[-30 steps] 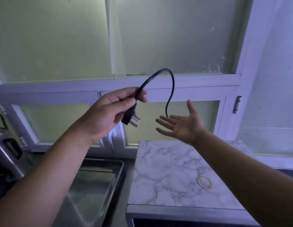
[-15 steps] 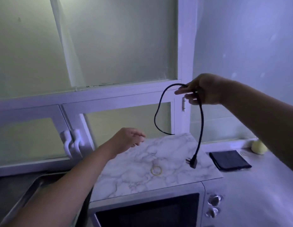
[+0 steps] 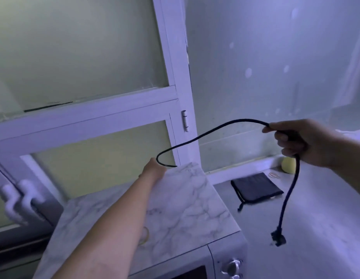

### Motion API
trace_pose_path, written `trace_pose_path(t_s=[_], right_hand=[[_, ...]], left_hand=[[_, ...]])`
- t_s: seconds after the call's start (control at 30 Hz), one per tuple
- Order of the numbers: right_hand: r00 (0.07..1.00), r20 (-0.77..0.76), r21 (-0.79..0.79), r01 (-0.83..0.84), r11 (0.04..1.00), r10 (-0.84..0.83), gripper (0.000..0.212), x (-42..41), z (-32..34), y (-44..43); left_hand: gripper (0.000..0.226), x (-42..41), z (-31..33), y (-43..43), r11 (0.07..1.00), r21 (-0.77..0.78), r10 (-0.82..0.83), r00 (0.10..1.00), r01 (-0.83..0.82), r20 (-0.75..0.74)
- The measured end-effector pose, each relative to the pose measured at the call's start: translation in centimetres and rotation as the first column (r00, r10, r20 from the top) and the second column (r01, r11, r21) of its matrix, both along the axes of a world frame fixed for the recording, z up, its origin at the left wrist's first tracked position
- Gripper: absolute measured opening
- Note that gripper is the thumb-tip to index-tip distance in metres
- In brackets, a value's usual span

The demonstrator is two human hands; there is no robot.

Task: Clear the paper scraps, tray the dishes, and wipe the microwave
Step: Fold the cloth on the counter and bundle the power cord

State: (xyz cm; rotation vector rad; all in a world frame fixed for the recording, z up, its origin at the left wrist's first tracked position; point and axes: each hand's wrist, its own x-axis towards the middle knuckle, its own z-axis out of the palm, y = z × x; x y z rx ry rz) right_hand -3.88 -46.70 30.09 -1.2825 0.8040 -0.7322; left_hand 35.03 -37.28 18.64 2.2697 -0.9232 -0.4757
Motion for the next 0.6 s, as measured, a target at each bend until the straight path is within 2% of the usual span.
trace_pose_path(t_s=[0.1, 0.2, 0.3, 0.37, 0.4, 0.47, 0.53, 0.6], right_hand=[[0.989, 0.131, 0.102, 0.049, 0.994, -0.062, 0.019, -1.3, -4.7, -2.8], [0.973, 0.19, 0.176, 0.099, 0.979, -0.132, 0.016, -1.2, -9.6, -4.5], [0.972, 0.17, 0.205, 0.123, 0.971, -0.16, 0.012, -0.4, -13.2, -5.3], [0.969, 0.184, 0.206, 0.123, 0.971, -0.162, 0.019, 0.1, -15.0, -5.5], [0.967, 0.195, 0.201, 0.124, 0.972, -0.164, 0.018, 0.3, -15.5, -5.4], [0.962, 0.207, 0.206, 0.134, 0.969, -0.178, 0.023, 0.5, -16.2, -5.1], [0.95, 0.169, 0.273, 0.212, 0.938, -0.264, 0.038, 0.4, -16.6, -5.2], [0.919, 0.112, 0.352, 0.318, 0.88, -0.377, 0.046, 0.0, -17.2, -5.5]], left_hand=[[0.026, 1.5, -1.8, -3.4, 0.997, 0.041, 0.059, 0.994, -0.063, 0.097], [0.025, 3.0, -3.1, -6.7, 0.995, -0.025, 0.099, 0.988, -0.096, 0.115], [0.02, 2.9, -2.8, -9.7, 0.991, -0.122, 0.054, 0.998, -0.057, -0.029], [0.016, 1.3, -1.9, -11.3, 0.99, -0.124, -0.074, 0.991, 0.06, -0.114], [0.013, 0.2, -1.6, -11.8, 0.986, -0.06, -0.161, 0.983, 0.156, -0.089], [0.008, -1.8, -1.4, -12.7, 0.937, 0.17, -0.317, 0.948, 0.307, 0.034], [0.006, -3.0, -1.7, -13.1, 0.866, 0.368, -0.402, 0.909, 0.338, 0.111], [0.007, -3.3, -2.1, -13.5, 0.809, 0.457, -0.452, 0.888, 0.37, 0.081]])
